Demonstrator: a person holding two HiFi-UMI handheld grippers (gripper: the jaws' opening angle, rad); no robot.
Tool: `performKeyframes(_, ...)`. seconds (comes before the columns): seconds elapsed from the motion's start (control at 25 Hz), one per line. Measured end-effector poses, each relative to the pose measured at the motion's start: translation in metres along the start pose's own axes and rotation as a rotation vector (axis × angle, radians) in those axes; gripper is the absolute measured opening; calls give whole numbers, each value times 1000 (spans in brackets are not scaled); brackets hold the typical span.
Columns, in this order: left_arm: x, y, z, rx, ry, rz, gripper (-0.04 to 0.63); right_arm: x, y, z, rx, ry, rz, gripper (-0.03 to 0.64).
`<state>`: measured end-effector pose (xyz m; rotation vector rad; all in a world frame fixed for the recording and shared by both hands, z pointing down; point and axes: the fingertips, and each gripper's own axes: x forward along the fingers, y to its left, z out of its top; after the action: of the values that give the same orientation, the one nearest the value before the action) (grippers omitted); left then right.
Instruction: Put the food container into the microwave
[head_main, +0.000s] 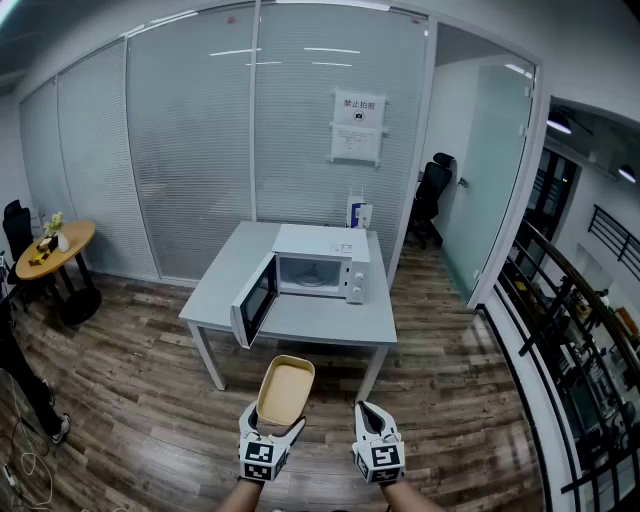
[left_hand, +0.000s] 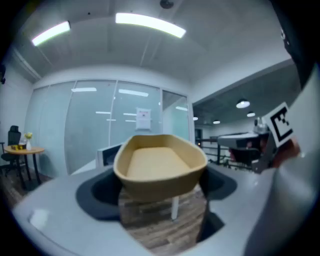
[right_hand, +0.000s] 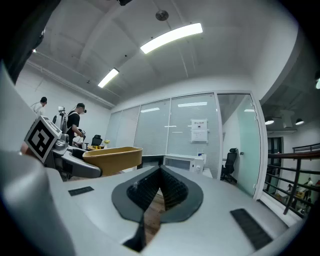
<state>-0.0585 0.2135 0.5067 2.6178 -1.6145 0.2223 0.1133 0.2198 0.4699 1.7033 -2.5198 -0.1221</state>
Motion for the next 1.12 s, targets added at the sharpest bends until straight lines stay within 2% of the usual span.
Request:
performKeyframes(0.68,2,15,-5,8,4,-40,482,20,20,5,18,-26,-21,6)
performKeyframes(1.12,-5,46,-6,15,-17,-74,482,36,50,10,27,-25,-66,5)
